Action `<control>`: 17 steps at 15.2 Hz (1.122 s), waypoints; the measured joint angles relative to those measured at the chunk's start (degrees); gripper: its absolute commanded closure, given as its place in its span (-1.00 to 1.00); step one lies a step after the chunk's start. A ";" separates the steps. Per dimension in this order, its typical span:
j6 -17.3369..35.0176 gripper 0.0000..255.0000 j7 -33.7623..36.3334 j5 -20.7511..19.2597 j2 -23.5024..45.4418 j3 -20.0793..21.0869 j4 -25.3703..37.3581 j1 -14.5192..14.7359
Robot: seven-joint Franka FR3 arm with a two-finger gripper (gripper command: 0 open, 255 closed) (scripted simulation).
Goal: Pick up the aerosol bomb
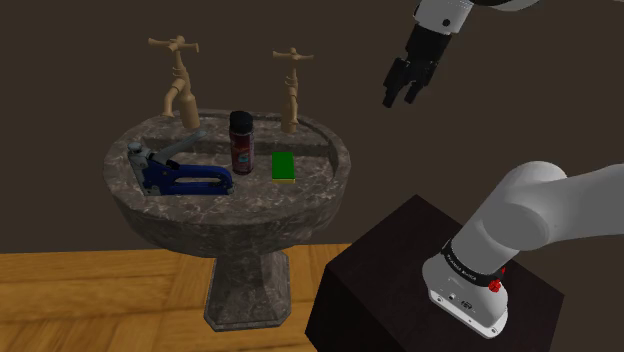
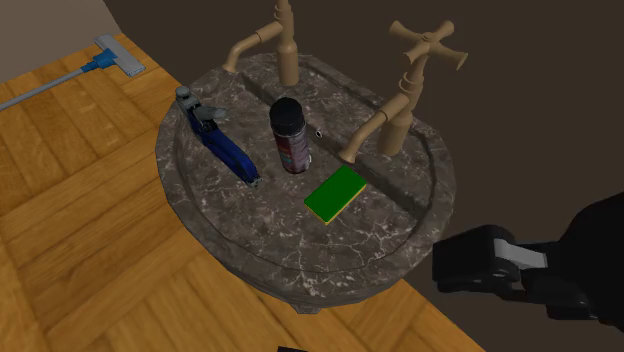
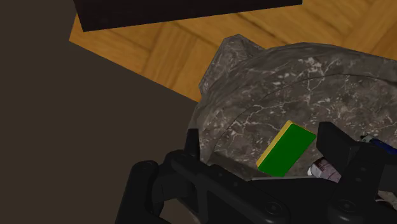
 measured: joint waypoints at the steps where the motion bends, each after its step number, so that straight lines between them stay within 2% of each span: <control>1: 0.00 -1.00 0.00 0.00 0.00 0.00 0.00 0.00; 5: 3.39 -1.00 3.38 1.91 5.21 2.59 1.92 0.69; 12: 11.03 -1.00 10.80 4.54 18.68 7.97 8.18 1.55; 17: 14.82 -1.00 16.44 4.49 29.83 11.35 15.94 1.78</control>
